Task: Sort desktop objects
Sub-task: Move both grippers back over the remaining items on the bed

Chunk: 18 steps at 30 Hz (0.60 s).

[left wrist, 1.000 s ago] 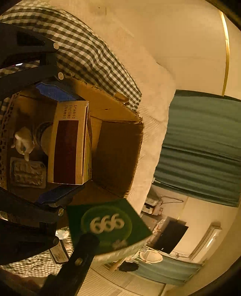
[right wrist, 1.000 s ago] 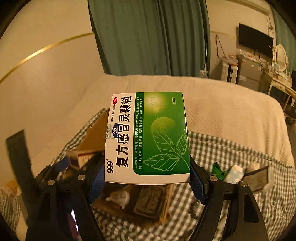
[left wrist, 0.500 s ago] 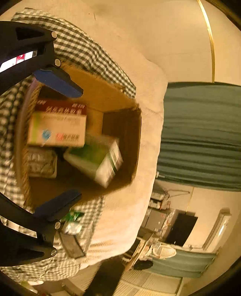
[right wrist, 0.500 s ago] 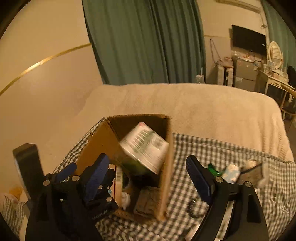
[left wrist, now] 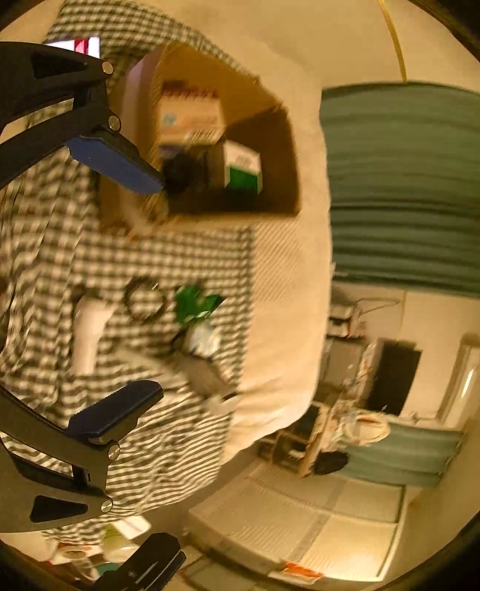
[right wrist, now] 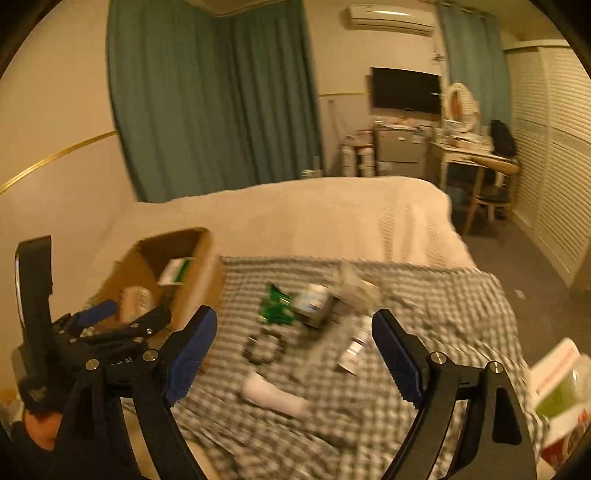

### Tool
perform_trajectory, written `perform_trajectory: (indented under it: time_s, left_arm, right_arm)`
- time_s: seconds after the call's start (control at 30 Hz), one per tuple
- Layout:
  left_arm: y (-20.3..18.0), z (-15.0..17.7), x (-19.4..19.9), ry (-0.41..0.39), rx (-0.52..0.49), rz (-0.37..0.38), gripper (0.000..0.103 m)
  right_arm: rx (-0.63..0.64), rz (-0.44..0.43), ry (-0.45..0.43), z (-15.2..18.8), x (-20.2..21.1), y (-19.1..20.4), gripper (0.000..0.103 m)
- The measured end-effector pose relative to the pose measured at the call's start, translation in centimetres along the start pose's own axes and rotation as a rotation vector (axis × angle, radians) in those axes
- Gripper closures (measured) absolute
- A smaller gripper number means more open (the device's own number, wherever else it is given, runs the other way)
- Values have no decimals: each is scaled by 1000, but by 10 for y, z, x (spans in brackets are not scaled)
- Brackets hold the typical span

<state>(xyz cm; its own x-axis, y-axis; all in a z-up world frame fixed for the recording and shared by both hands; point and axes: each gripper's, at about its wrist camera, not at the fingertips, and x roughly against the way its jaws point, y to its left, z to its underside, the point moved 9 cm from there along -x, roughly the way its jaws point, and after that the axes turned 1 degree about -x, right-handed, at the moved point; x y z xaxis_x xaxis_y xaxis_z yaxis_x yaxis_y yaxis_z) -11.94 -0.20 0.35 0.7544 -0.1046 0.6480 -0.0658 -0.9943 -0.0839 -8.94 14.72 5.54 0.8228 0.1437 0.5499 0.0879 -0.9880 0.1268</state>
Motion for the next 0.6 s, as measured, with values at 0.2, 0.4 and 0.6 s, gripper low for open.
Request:
perform_trajectory:
  time_s: [0.2, 0.4, 0.6]
  left_arm:
    - [-31, 53, -50, 125, -13, -7, 0]
    - [-29, 98, -94, 263, 104, -12, 0]
    - [-36, 119, -122, 333, 104, -29, 0]
  right_arm:
    - [-6, 109, 8, 46, -2, -53, 17]
    - [-33, 162, 24, 83, -27, -89, 17]
    - [-87, 167, 42, 104, -56, -110, 17]
